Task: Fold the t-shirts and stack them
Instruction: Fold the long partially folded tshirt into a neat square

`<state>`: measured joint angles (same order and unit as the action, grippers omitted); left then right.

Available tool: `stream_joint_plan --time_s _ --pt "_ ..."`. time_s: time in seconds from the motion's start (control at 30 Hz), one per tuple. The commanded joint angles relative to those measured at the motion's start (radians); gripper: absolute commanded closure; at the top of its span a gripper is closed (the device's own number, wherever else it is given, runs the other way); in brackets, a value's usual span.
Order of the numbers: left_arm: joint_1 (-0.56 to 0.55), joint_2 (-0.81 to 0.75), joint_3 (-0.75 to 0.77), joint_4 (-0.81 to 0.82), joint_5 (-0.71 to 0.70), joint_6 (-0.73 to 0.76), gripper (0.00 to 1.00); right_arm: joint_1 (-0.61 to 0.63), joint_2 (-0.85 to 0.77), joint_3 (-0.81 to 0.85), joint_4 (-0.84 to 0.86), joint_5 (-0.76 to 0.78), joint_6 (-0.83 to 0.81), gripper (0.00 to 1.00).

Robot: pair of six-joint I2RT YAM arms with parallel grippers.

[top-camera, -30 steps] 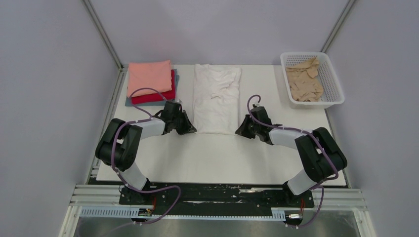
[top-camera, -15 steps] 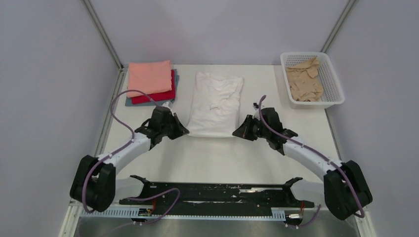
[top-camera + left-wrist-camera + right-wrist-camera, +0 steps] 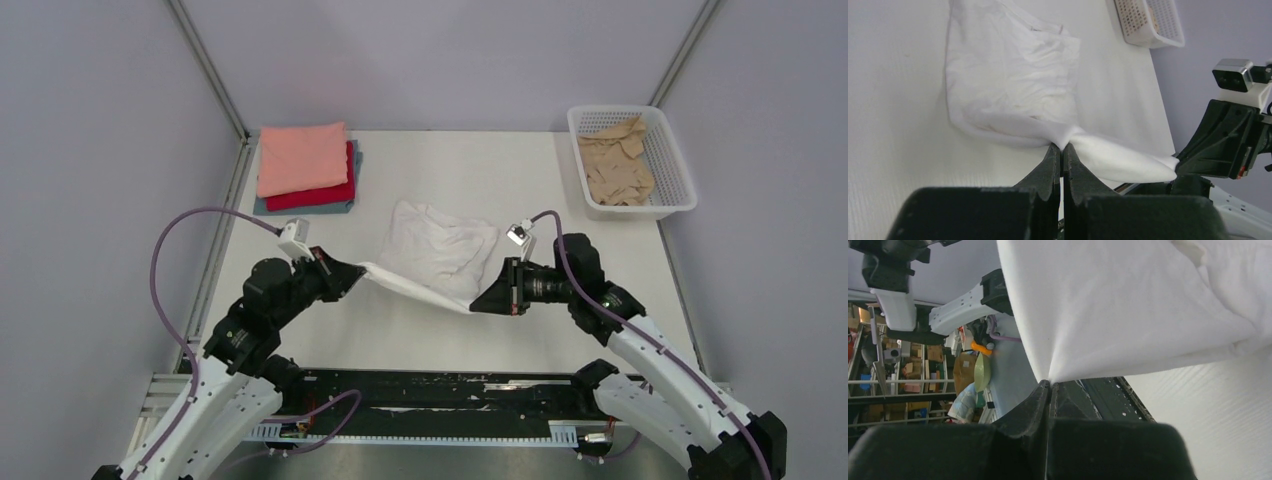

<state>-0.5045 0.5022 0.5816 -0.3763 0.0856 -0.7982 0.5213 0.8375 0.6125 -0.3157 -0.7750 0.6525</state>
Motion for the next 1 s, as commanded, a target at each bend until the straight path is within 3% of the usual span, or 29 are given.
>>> stream_joint_plan --time_s 0.0,0.23,0.43,0.63,0.97 --pt "0.002 -0.023 0.018 -0.048 -0.004 0.033 1.00 0.003 -0.076 0.002 -0.033 -0.063 0.027 1.00" --pt "0.001 0.081 0.052 0.042 -0.096 0.021 1.00 0.002 -0.046 0.051 -0.034 0.165 0.030 1.00" --pt "0.002 0.278 0.145 0.086 -0.229 0.029 1.00 -0.031 0.060 0.113 -0.028 0.387 0.014 1.00" --pt "0.010 0.486 0.254 0.154 -0.254 0.065 1.00 -0.056 0.135 0.180 -0.022 0.589 0.003 1.00" --pt "0.081 0.836 0.447 0.194 -0.159 0.117 1.00 -0.130 0.341 0.266 0.034 0.612 -0.023 1.00"
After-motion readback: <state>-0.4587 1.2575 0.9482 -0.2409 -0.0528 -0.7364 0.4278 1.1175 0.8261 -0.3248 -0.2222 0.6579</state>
